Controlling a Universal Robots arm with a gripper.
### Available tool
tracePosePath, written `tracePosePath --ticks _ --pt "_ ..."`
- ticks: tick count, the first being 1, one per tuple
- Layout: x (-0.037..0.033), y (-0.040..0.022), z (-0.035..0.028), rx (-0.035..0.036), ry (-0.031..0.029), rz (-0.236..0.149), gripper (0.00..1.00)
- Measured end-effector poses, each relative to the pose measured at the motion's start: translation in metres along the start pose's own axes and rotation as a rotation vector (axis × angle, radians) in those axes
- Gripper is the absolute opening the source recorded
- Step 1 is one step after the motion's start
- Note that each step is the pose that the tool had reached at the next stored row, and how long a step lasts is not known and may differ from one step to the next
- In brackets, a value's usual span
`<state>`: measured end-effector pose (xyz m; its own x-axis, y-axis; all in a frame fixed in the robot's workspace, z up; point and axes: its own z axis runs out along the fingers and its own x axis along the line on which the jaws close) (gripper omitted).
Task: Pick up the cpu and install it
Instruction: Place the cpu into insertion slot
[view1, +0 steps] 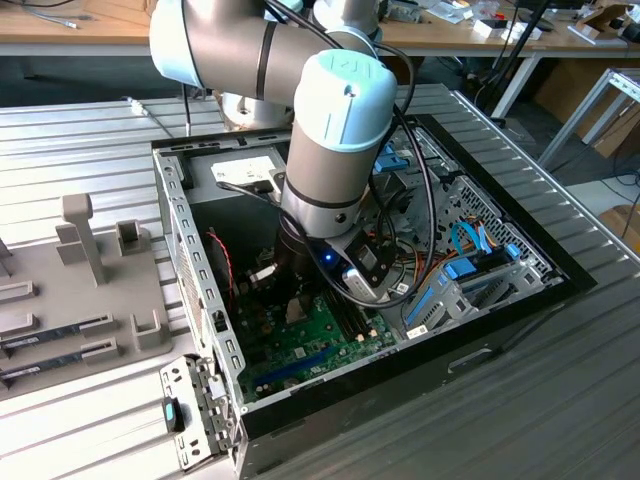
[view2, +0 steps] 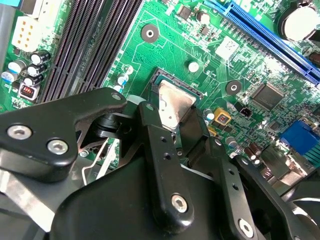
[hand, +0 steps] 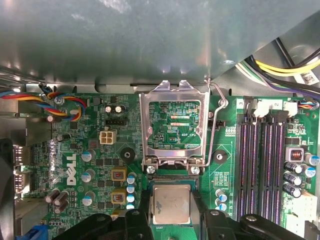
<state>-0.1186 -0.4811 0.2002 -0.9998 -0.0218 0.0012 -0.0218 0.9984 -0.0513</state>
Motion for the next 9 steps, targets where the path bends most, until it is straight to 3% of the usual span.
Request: tracePosePath --ticks 9 --pt "0.0000 -0.0001 -0.0028 0.0000 -0.0009 0.000 0.42"
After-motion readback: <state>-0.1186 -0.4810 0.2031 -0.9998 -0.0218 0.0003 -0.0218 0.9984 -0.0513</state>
